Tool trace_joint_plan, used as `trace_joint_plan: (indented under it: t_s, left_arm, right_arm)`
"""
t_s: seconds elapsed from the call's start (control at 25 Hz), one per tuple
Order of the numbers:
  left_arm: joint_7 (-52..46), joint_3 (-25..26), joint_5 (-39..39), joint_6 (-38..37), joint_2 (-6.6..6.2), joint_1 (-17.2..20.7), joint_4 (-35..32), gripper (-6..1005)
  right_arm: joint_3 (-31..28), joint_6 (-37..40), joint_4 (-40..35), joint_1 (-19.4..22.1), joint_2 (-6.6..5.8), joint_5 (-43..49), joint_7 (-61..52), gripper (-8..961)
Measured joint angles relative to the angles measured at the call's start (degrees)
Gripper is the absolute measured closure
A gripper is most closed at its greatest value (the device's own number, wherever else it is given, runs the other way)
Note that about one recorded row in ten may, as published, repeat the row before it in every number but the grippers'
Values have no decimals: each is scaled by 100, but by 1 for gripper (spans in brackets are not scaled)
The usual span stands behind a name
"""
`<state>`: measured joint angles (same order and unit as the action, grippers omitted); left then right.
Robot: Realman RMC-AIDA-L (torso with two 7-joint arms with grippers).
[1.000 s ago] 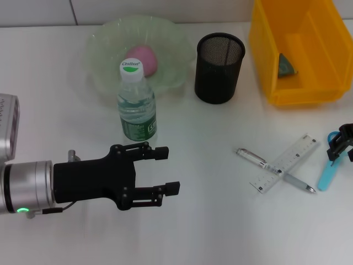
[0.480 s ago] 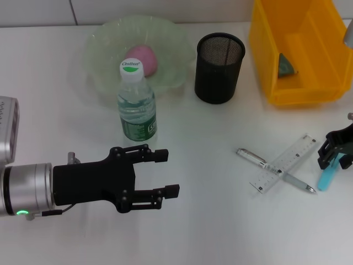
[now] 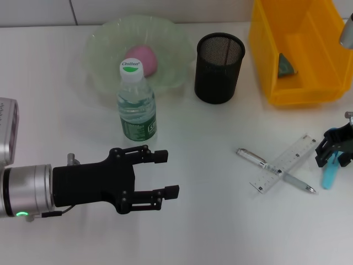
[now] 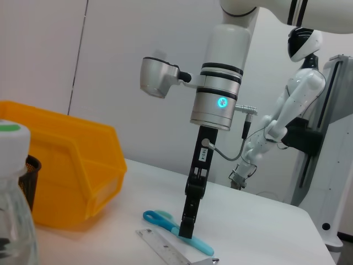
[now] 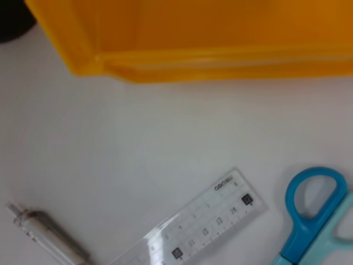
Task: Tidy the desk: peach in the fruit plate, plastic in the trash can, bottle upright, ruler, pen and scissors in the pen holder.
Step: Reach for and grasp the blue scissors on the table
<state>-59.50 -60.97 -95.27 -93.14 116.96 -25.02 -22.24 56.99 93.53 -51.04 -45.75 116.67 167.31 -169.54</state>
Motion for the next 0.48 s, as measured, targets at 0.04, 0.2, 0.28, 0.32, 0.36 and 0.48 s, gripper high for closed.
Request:
trace_joint_plan:
  t_s: [0.04,0.2,0.28,0.32,0.36,0.48]
  left_arm:
    - [0,1,0,-4,1,5,0,229]
    - [3,11,0,-2,2,41,0,229]
    - [6,19,0,0,2,55,0,229]
    - [7,21,0,1,2,58,0,229]
    - [8,23,0,2,2,61,0,229]
    - [17,28,0,4,2,68,0,229]
  right_arm:
    - [20,-16,-1,6,-10,2,0,492]
    - [74,-33,-6,13,-27,4,-1,446]
    - [98,-16,-23,4,-31,5,-1,401]
    - [96,-3,-46,-1,-35,5,-1,378]
    - [87,32,-82,-2,-38,4,0,378]
    - [53,140,-200,6,-62,5,0,379]
